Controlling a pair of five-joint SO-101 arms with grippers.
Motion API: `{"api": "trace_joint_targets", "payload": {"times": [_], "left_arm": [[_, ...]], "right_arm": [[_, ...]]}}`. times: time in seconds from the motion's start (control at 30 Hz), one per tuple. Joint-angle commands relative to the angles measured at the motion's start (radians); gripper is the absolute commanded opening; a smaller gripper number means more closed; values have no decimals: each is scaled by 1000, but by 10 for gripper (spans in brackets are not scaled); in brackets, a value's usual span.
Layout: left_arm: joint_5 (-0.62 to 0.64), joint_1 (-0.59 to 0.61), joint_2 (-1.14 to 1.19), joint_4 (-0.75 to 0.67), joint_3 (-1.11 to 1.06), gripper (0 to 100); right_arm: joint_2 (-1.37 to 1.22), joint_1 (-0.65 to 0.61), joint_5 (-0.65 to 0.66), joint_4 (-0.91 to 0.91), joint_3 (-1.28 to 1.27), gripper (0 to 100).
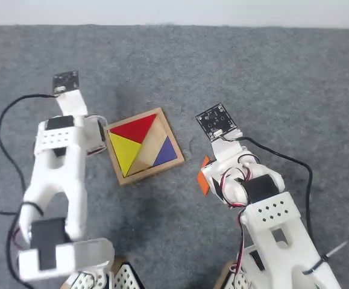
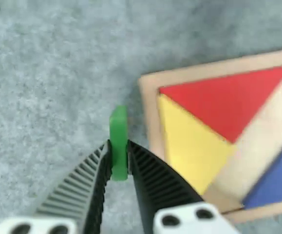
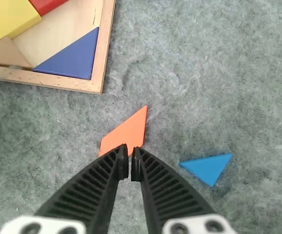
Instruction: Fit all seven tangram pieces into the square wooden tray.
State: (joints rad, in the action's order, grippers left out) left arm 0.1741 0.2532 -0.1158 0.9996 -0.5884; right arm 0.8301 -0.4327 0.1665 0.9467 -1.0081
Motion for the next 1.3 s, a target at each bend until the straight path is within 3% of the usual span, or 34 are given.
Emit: {"api": "trace_joint_targets", "payload": {"times": [0.0,0.17,0.33,0.53,0.77,0.93,1.27], "left_arm": [[-9,-117,-110,14,-18,9],[-15,-299,-133,15,-28,9],[-115,-408,-124,-9,-33,10],[-124,-419,-106,-64,-38,10],[-127,-411,89,-121,-22,11],[-129,-416,40,-72,-18,11],[-123,-468,-120,-121,-163,11]], "right_arm": [[38,12,12,8,11,37],[38,13,12,8,11,37],[38,47,12,5,12,37],[38,54,12,4,14,37],[38,54,12,4,14,37],[38,54,12,4,14,37],[38,54,12,4,14,37]]}}
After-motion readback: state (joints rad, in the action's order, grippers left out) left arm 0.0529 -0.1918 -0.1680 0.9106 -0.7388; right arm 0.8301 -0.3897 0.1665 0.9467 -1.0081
